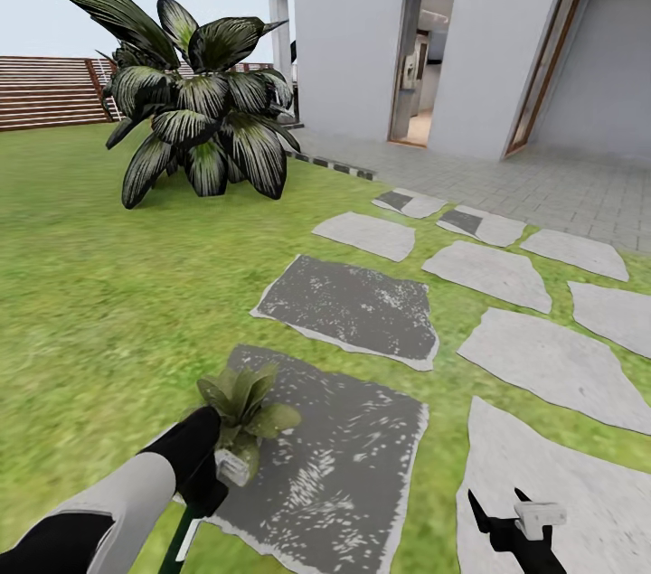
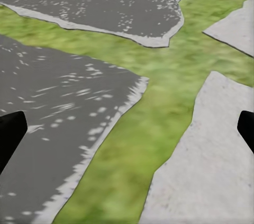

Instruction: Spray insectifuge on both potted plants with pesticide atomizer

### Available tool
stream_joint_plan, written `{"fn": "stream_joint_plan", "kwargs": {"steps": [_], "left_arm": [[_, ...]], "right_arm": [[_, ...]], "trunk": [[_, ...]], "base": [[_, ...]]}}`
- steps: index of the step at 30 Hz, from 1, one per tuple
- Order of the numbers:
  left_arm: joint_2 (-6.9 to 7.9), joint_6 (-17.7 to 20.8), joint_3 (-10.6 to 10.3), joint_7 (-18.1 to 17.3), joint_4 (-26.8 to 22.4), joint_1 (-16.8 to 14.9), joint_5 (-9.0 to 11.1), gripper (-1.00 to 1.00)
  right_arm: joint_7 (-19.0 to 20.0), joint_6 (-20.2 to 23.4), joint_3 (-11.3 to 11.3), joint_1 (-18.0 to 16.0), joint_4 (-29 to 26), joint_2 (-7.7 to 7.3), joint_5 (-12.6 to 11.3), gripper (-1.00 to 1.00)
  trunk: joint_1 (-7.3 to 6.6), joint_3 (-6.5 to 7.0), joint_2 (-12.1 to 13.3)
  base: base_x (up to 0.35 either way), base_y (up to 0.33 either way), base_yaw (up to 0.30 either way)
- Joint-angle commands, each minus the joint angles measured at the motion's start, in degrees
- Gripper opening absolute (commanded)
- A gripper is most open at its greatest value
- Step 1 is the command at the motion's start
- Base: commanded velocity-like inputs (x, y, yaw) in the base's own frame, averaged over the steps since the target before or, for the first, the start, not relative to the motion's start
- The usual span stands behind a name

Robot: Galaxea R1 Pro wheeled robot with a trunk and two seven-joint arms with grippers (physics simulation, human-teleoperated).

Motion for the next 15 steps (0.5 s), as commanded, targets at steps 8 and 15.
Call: {"fn": "stream_joint_plan", "kwargs": {"steps": [8, 15], "left_arm": [[-0.64, 0.37, -0.01, -0.43, -3.53, 0.09, 0.09, -1.0], [-0.5, 0.33, -0.26, -0.26, -4.03, 0.08, 0.19, -1.0]], "right_arm": [[0.39, -0.25, -0.48, -0.09, -0.09, 0.06, 0.41, 1.0], [0.39, -0.25, -0.48, -0.09, -0.09, 0.06, 0.41, 1.0]], "trunk": [[-0.01, -0.05, -0.02], [-0.01, -0.05, -0.02]], "base": [[0.0, 0.0, 0.0], [-0.189, 0.0, 0.0]]}}
